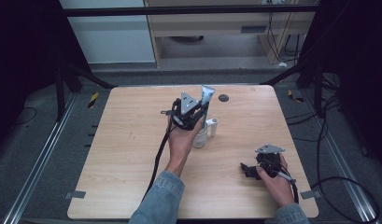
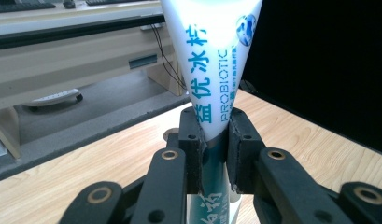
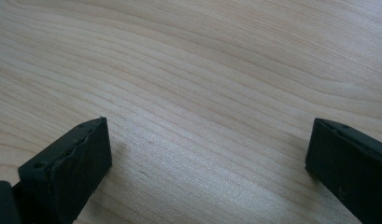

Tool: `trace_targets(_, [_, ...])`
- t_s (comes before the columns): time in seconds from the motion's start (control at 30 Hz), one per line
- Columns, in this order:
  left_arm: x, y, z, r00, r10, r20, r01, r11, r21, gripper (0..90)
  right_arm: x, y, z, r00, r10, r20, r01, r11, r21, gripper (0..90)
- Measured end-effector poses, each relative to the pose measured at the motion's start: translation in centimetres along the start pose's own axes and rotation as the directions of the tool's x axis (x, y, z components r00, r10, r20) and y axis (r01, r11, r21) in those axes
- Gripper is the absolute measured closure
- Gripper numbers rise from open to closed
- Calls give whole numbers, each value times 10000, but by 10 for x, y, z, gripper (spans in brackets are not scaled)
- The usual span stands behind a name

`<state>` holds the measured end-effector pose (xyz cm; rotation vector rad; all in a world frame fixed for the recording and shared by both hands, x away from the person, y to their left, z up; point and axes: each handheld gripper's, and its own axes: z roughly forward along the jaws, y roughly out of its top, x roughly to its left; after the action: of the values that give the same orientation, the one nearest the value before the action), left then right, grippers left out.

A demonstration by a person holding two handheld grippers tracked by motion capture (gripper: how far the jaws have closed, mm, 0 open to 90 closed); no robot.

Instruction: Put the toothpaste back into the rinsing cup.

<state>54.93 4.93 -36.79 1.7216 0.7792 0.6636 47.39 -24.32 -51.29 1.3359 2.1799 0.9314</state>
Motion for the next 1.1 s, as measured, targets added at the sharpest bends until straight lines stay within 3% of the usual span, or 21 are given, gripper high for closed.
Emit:
trace_targets(0.37, [0,-19,12,10000,-43,63,39,9986,519,777,0,0,0,10000,10,8,-10,10000,3,5])
trace_targets(1.1, [0,-40,21,9998,51,177,-71,9932,1160,777,0,0,0,10000,20,-6,-20,10000,3,5])
